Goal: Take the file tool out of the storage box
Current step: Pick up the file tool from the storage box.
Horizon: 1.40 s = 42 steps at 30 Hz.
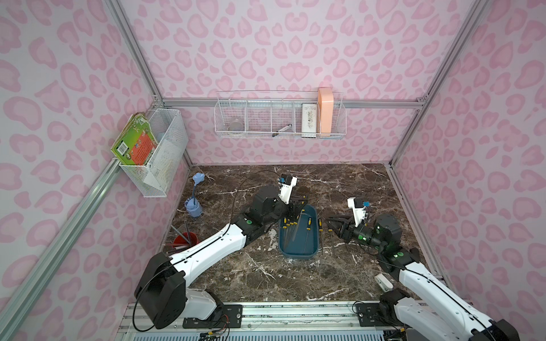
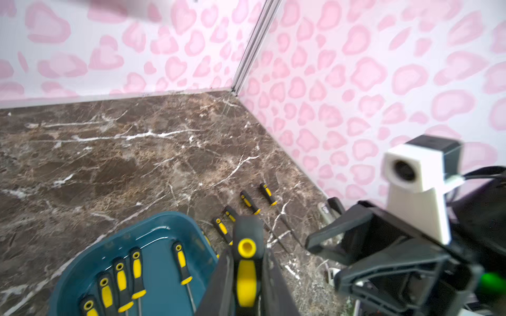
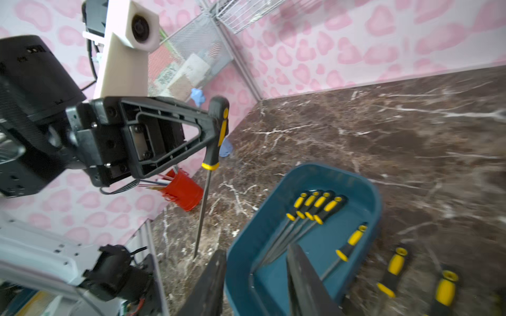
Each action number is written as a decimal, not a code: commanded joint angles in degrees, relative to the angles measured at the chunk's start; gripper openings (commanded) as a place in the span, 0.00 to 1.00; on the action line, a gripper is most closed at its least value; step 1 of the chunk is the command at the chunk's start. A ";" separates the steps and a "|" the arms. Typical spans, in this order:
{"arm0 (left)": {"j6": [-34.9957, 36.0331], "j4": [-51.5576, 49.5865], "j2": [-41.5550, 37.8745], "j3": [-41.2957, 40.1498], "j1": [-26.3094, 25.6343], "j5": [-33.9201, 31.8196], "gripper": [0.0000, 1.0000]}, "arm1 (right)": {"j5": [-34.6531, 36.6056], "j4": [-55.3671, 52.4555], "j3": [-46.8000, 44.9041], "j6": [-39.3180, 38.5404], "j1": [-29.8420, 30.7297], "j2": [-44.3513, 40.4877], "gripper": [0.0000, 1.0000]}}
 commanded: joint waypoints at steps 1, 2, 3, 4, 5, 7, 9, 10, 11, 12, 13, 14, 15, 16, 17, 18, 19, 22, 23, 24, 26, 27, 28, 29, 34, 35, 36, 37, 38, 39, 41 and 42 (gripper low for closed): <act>-3.52 10.97 -3.50 -2.92 0.28 5.07 0.00 | -5.63 9.27 1.14 3.50 4.70 2.98 0.38; -4.14 13.15 -4.61 -4.24 0.31 5.89 0.00 | -4.91 9.23 2.13 3.08 7.15 4.35 0.38; -4.36 14.59 -5.61 -5.26 0.33 6.26 0.00 | -4.34 9.65 2.65 2.84 9.14 5.57 0.38; -4.51 15.11 -6.67 -5.91 0.31 6.44 0.00 | -3.55 10.53 3.11 2.82 11.33 7.03 0.38; -4.31 14.31 -7.66 -6.09 0.35 6.15 0.00 | -2.92 11.34 3.74 3.13 13.03 8.96 0.38; -3.63 11.73 -8.70 -5.50 0.31 5.84 0.00 | -2.91 13.60 4.63 3.43 15.32 12.15 0.38; -3.22 10.54 -9.34 -5.47 0.31 5.16 0.00 | -2.37 13.71 6.07 3.39 16.71 15.02 0.37; -2.78 9.50 -9.76 -5.35 0.31 4.83 0.00 | -1.90 12.90 6.84 3.10 17.16 16.18 0.37; -2.33 9.11 -9.98 -5.43 0.31 4.62 0.00 | -1.48 11.90 7.57 2.56 17.55 16.94 0.36; -2.14 8.82 -10.23 -5.55 0.31 4.37 0.00 | -1.06 11.51 7.90 2.18 17.75 17.37 0.36; -1.77 8.59 -10.39 -5.64 0.31 4.17 0.00 | -0.60 11.38 7.93 1.99 18.10 17.53 0.36; -1.62 8.66 -10.44 -5.80 0.31 3.99 0.00 | -0.53 11.63 8.05 1.88 18.33 17.63 0.35; -1.55 8.77 -10.44 -5.82 0.33 3.90 0.00 | -0.51 11.80 8.01 1.86 18.42 17.66 0.34; -1.47 8.92 -10.37 -5.91 0.31 3.73 0.00 | -0.39 11.59 8.30 1.80 18.66 17.74 0.34; -1.49 9.02 -10.27 -5.92 0.31 3.72 0.00 | -0.44 11.32 8.57 1.59 18.83 17.83 0.33; -1.35 9.14 -10.18 -5.91 0.31 3.64 0.00 | -0.65 11.36 8.59 1.52 18.96 17.91 0.32; -1.25 9.01 -10.09 -5.87 0.31 3.56 0.00 | -1.00 11.24 8.58 1.55 19.07 18.09 0.31; -0.43 7.72 -10.10 -5.48 0.31 2.44 0.00 | -1.22 11.62 7.62 1.43 19.11 17.55 0.31; -0.15 7.18 -10.02 -5.32 0.31 2.19 0.00 | -1.29 12.12 7.19 1.56 19.06 17.26 0.31; 0.17 6.67 -9.93 -5.05 0.31 1.89 0.00 | -1.76 12.64 6.84 1.78 19.06 16.90 0.30; 0.65 5.37 -9.65 -4.36 0.31 1.41 0.00 | -2.45 12.74 6.63 2.05 19.05 16.44 0.30; 0.73 5.23 -9.49 -4.26 0.31 1.43 0.00 | -2.45 13.02 6.37 2.16 19.05 16.19 0.30; 0.75 5.15 -9.32 -4.18 0.31 1.51 0.00 | -2.46 13.63 6.10 2.43 19.07 16.06 0.31; 0.69 5.09 -9.16 -4.09 0.31 1.48 0.00 | -2.65 14.04 5.99 2.69 19.13 16.29 0.31; 1.04 4.83 -8.32 -3.51 0.31 1.69 0.00 | -4.73 14.94 6.88 4.28 19.58 18.17 0.31; 0.94 5.14 -8.33 -3.58 0.31 1.74 0.00 | -3.48 13.23 7.40 3.16 19.95 18.34 0.31; 0.76 5.34 -8.25 -3.67 0.31 1.79 0.00 | -2.52 11.87 7.80 2.21 20.09 18.60 0.31; 0.67 5.65 -8.24 -3.71 0.31 1.79 0.00 | -2.27 11.67 8.02 1.88 20.20 18.99 0.31; 0.58 5.71 -8.24 -3.71 0.31 1.94 0.00 | -2.89 12.18 8.05 2.17 20.13 19.43 0.30; 0.57 5.68 -8.24 -3.71 0.31 1.96 0.00 | -3.23 12.51 8.17 2.41 20.23 19.67 0.30; 0.49 5.76 -8.15 -3.71 0.31 1.96 0.00 | -2.73 12.35 8.67 2.10 20.57 20.02 0.27; 0.40 5.90 -8.07 -3.71 0.31 2.05 0.00 | -2.20 12.25 8.79 2.02 20.69 20.10 0.25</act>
